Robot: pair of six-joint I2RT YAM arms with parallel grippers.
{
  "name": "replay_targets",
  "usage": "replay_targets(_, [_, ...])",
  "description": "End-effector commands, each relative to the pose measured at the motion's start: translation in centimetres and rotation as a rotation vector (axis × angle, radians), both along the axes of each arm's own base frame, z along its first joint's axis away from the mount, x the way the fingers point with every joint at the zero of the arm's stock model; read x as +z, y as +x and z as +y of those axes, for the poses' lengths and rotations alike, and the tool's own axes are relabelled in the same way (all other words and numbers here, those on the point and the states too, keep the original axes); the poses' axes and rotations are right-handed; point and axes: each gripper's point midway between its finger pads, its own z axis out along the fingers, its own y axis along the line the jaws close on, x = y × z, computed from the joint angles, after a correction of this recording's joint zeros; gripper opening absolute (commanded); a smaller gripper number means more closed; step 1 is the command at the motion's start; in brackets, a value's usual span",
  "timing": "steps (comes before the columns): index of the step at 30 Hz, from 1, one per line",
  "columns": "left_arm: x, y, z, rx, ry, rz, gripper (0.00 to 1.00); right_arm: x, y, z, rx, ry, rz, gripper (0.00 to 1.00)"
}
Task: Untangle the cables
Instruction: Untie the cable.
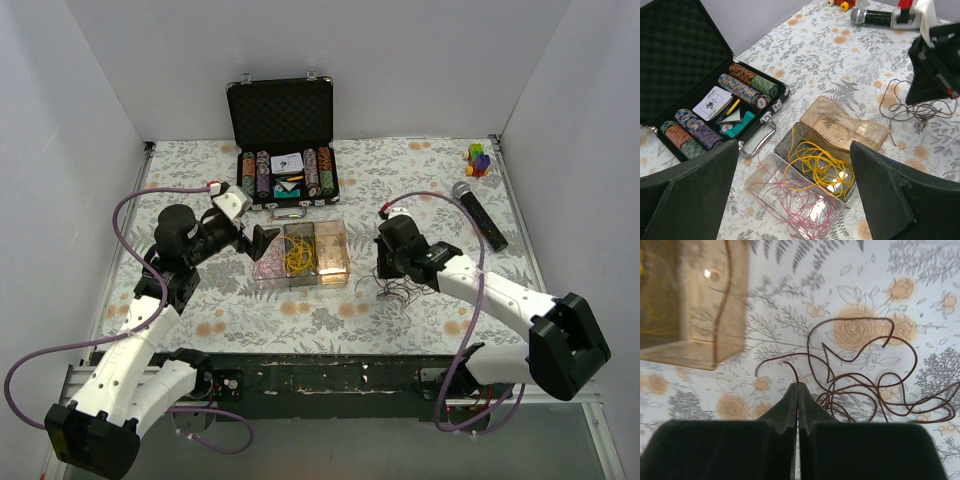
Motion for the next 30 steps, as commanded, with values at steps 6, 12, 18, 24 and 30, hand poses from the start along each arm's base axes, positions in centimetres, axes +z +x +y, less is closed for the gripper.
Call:
replay_targets(6, [-0.7, -4.4, -3.1, -0.231, -0.061, 0.056, 0.92, 21.3, 1.6, 3.1, 0.096, 0.353, -0.429, 0.01])
replay_targets(12, [-1.1, -6.5, -6.3, -0.358, -0.059, 0.062, 0.93, 30.9, -0.6, 3.0, 0.180, 0.521, -0.613, 0.01])
replay_targets(18, [-1.5, -7.1, -9.0, -0.414, -0.032, 0.056, 0.94, 20.7, 1.1, 0.8, 0.056, 0.202, -0.346, 0.31])
replay_targets(24, [-4.2, -7.4, -11.1, -0.449, 0.013, 0.100, 0.98, 12.1, 1.5, -2.7, -0.113, 0.130, -0.267, 0.56])
replay_targets(30, [-8.8, -6.9, -15.0, -0.487, 0.130, 0.093, 0.97, 5.4, 2.0, -5.6, -0.213, 0.087, -0.160, 0.59])
